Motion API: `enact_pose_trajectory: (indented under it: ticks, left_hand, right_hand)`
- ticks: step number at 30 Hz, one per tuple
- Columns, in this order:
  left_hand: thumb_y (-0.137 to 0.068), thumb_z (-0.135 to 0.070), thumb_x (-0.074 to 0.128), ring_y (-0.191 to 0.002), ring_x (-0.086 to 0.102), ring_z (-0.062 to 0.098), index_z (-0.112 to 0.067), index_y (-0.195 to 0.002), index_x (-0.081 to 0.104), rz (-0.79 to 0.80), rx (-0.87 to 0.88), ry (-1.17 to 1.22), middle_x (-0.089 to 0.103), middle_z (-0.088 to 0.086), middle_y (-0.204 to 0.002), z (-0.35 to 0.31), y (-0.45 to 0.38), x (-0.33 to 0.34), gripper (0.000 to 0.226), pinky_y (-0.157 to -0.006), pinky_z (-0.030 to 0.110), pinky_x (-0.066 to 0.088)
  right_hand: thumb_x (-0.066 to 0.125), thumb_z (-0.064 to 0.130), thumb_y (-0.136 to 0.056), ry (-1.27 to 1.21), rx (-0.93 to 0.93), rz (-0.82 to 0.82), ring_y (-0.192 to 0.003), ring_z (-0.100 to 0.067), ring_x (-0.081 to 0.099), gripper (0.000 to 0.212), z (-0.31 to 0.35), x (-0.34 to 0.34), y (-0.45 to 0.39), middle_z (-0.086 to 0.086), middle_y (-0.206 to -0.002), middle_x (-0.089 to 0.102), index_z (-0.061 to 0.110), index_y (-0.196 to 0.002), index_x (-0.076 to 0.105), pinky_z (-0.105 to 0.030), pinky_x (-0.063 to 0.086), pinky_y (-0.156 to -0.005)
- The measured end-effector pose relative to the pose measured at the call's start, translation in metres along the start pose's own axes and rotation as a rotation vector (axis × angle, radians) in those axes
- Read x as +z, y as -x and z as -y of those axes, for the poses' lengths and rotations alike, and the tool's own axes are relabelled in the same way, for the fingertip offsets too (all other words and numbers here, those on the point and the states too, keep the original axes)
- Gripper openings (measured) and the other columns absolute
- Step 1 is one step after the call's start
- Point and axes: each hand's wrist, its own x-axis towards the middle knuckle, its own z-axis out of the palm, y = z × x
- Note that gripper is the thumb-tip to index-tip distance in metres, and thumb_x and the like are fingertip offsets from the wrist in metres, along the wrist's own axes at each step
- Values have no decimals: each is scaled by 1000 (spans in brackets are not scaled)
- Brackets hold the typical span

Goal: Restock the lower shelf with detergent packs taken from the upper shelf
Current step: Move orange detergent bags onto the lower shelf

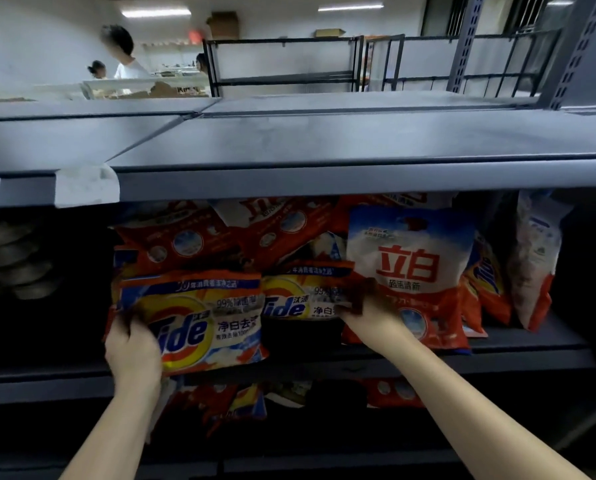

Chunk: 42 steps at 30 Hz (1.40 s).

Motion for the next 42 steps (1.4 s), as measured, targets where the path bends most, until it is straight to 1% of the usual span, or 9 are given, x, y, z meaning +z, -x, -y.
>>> enact_pose_trajectory:
  ticks: [7,12,14,17,22,25,28,33,42]
  left_hand:
    - [-101,-31,37,-108,56,38,-16,-125,56,83,4,21,59,15,-119,4,9,9,35,-94,45,45]
    - [-99,-35,43,-98,57,33,-10,-126,55,121,-47,-11,60,15,-117,8,11,11,39,-92,47,47]
    - [-100,-32,41,-107,56,37,-11,-132,52,120,-37,-33,58,18,-124,6,12,11,40,-97,50,45]
    - [-101,-29,37,-115,53,39,-16,-139,47,125,-38,-55,55,17,-129,5,15,9,41,-101,52,43]
    - [-101,-30,35,-96,60,37,-13,-116,59,12,-25,-99,64,19,-107,13,22,-4,33,-90,51,50]
    - [-100,-39,36,-77,62,30,-19,-98,57,-75,3,-77,64,13,-90,11,22,-11,29,-74,43,54]
    - [-100,-41,39,-66,61,17,-18,-97,57,-152,6,-8,63,5,-84,4,19,-17,30,-57,29,47]
    - [-97,-46,45,-72,66,12,-23,-103,55,-164,-21,117,64,-6,-85,-10,15,-24,26,-57,26,50]
    - [-90,-56,48,-75,70,14,-28,-98,56,-254,-12,222,68,-9,-86,-22,15,-37,29,-62,32,56]
  right_hand:
    - [76,31,-78,-237,90,93,-121,-23,51,72,-5,4,-20,-2,-136,53,19,-140,42,-26,36,-87]
    - [58,42,-91,-234,2,32,-110,-18,54,49,-7,7,-13,-3,-132,55,19,-133,52,-25,37,-85]
    - [53,41,-94,-316,-41,33,-102,-11,52,41,-3,4,-8,-2,-129,58,20,-129,55,-24,37,-84]
    - [47,43,-96,-391,-69,17,-106,-7,47,43,6,3,-1,9,-122,53,23,-134,51,-24,36,-87]
    - [46,32,-99,-612,-128,-67,-106,-2,53,38,11,8,5,4,-130,55,22,-136,49,-10,40,-83]
    - [46,41,-97,-736,-26,-96,-105,-5,54,41,9,11,4,14,-120,54,30,-137,45,-18,44,-86]
    - [48,37,-97,-1033,56,-41,-100,-19,65,33,13,16,-4,-2,-117,66,23,-126,55,-34,55,-81]
    - [48,26,-99,-1330,190,1,-105,-29,63,33,16,19,-15,-15,-122,63,13,-128,54,-42,53,-80]
    - [44,26,-100,-1337,94,162,-112,-33,60,34,30,17,-12,-16,-123,63,14,-130,53,-51,47,-97]
